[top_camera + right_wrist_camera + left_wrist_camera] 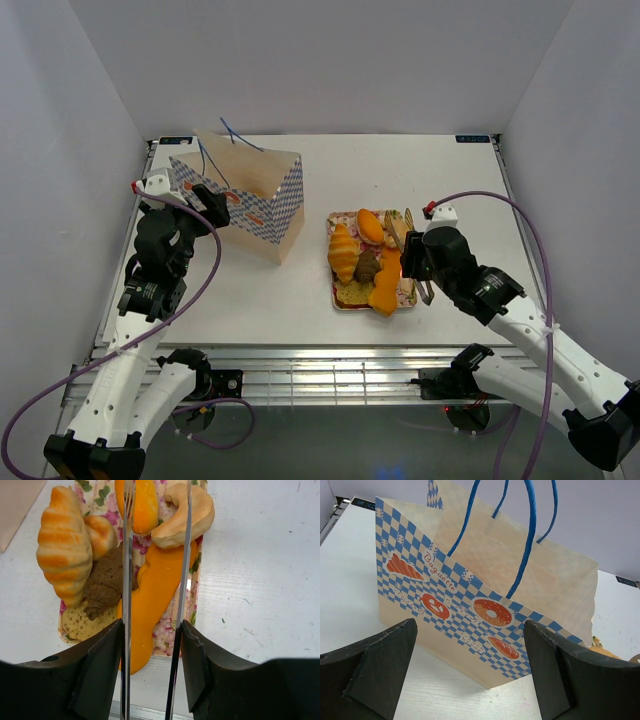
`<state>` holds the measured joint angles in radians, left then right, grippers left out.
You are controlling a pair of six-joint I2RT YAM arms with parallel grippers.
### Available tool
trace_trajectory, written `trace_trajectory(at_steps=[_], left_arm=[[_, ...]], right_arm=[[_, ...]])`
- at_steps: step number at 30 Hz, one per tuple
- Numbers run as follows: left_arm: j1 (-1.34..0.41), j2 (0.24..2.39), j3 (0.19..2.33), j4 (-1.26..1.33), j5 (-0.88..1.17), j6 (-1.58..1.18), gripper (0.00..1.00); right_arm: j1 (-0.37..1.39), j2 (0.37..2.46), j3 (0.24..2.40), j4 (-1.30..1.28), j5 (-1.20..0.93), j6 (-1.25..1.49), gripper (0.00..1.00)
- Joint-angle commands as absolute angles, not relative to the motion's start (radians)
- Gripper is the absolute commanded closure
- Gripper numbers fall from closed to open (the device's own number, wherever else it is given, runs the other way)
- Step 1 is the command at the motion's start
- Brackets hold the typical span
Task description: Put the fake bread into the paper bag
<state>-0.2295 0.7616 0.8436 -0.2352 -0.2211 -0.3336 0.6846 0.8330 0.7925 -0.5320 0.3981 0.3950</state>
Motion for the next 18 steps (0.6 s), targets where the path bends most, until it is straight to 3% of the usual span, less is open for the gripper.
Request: trace_trajectory(at_steps=[1, 18], left_arm=[[-0.232, 0.758, 0.848, -0.238, -0.198, -0.333, 0.02], [-0.232, 0.756, 0.848, -0.235, -0.178, -0.330, 0.05]], right_arm=[[0.681, 0.830, 0.767, -0.515, 0.430, 0.416, 0.46], [0.666, 0.868, 0.722, -0.506, 0.433, 0.460, 0.43]])
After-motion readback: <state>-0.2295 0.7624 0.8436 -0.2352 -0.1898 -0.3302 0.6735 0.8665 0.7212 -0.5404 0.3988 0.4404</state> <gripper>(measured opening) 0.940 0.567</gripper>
